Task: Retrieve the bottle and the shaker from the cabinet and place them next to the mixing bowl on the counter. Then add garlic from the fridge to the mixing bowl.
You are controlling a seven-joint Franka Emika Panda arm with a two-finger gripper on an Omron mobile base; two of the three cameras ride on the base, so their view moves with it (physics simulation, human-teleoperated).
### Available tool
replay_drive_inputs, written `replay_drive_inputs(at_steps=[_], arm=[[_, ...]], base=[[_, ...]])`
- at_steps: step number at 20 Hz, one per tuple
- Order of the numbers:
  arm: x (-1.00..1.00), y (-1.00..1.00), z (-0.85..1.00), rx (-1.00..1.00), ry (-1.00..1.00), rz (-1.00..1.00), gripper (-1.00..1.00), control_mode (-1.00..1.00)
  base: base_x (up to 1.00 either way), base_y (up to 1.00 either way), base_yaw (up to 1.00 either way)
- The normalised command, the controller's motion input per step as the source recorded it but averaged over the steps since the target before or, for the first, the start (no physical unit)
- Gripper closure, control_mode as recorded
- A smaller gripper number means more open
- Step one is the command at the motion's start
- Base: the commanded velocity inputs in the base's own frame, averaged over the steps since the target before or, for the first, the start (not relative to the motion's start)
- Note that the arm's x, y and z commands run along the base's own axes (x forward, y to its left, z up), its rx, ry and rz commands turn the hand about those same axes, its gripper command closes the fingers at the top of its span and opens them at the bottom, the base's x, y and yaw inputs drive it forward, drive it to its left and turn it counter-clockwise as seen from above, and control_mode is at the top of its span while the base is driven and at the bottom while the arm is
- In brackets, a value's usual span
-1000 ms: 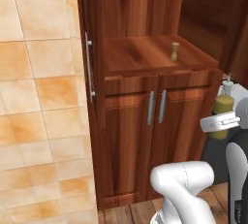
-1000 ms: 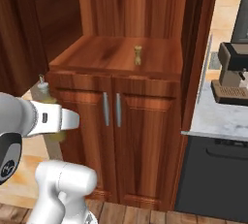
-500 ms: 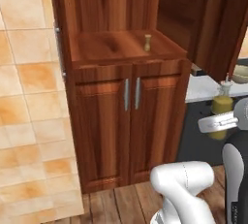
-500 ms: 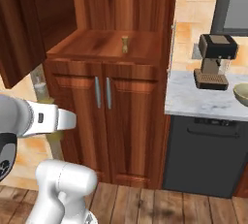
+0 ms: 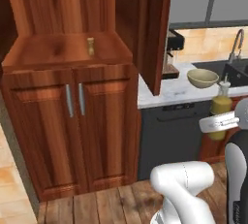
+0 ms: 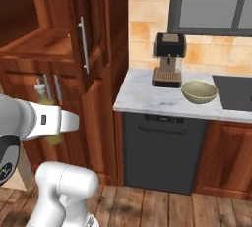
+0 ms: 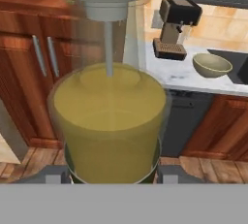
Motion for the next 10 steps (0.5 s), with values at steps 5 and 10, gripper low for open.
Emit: replay_drive_inputs(at_steps=[5, 10], arm=[[0.0, 0.0, 0.0, 0.0, 0.0, 0.0, 1.0, 1.0], [0.0, 0.0, 0.0, 0.0, 0.0, 0.0, 1.0, 1.0]], base=[[0.22, -1.0, 0.0], [0.76, -1.0, 0.02]])
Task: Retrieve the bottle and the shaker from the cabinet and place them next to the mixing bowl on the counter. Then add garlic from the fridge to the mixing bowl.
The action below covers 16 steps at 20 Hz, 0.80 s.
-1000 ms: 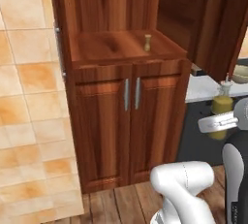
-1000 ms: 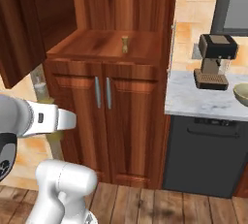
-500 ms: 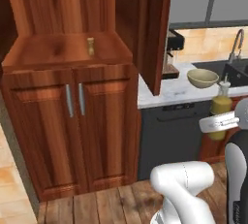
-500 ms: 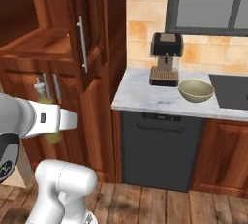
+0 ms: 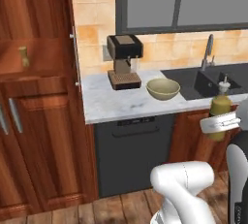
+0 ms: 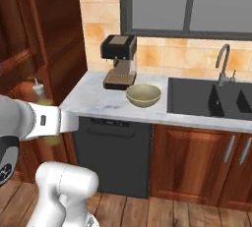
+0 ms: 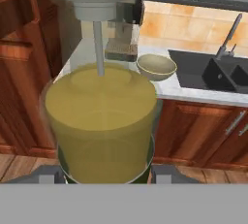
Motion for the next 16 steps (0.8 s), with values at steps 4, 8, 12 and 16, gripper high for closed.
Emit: replay_drive_inputs(at_steps=[4, 8, 12, 16], arm=[[0.0, 0.0, 0.0, 0.0, 0.0, 0.0, 1.0, 1.0], [0.0, 0.0, 0.0, 0.0, 0.0, 0.0, 1.0, 1.0], [0.0, 0.0, 0.0, 0.0, 0.0, 0.0, 1.0, 1.0], [0.0, 0.0, 0.0, 0.0, 0.0, 0.0, 1.0, 1.0]], base=[[0.87, -0.98, 0.05], [0.68, -0.75, 0.09], [0.38, -0.16, 0.12], [0.33, 0.0, 0.07]])
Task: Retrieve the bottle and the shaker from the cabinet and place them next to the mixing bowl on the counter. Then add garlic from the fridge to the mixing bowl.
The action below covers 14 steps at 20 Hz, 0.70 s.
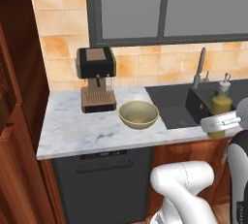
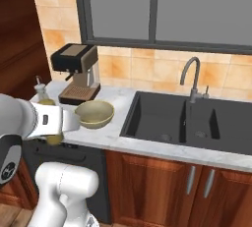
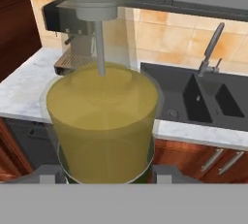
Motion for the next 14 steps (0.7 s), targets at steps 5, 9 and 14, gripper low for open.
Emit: replay_drive_inputs(at_steps=[5, 9, 14], arm=[[0.0, 0.0, 0.0, 0.0, 0.0, 0.0, 1.0, 1.0], [0.0, 0.0, 0.0, 0.0, 0.0, 0.0, 1.0, 1.0], [0.05, 0.04, 0.0, 0.0, 0.0, 0.0, 1.0, -1.0]], base=[[0.55, 0.09, 0.05], [0.5, 0.21, 0.0], [0.29, 0.13, 0.0]])
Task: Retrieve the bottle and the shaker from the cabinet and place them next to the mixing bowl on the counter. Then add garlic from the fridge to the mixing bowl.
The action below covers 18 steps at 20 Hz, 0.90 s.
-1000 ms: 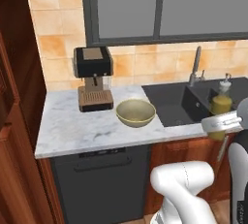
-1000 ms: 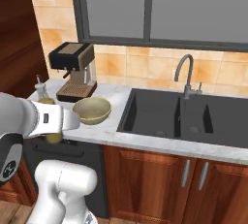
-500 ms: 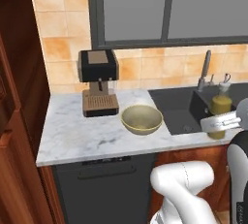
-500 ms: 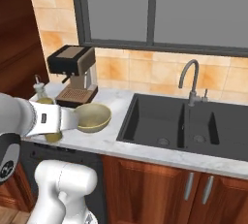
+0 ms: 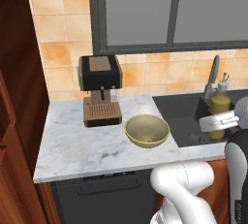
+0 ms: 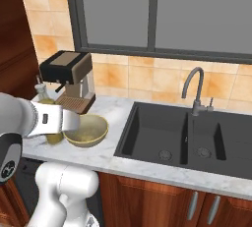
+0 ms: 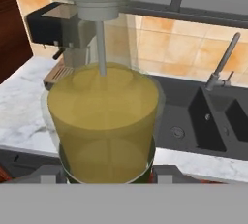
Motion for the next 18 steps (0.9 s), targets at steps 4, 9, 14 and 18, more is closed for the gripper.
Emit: replay_drive_inputs(at_steps=[4, 9, 14, 18], arm=[[0.18, 0.29, -0.02, 0.0, 0.0, -0.01, 1.0, -1.0], [0.05, 0.42, -0.13, 0.0, 0.0, -0.24, 1.0, -1.0], [0.01, 0.5, -0.23, 0.02, 0.0, -0.31, 1.0, -1.0], [0.26, 0.59, -0.73, 0.03, 0.02, -0.33, 1.0, -1.0]], base=[[0.0, 0.0, 0.0], [0.0, 0.0, 0.0], [0.0, 0.0, 0.0], [0.0, 0.0, 0.0]])
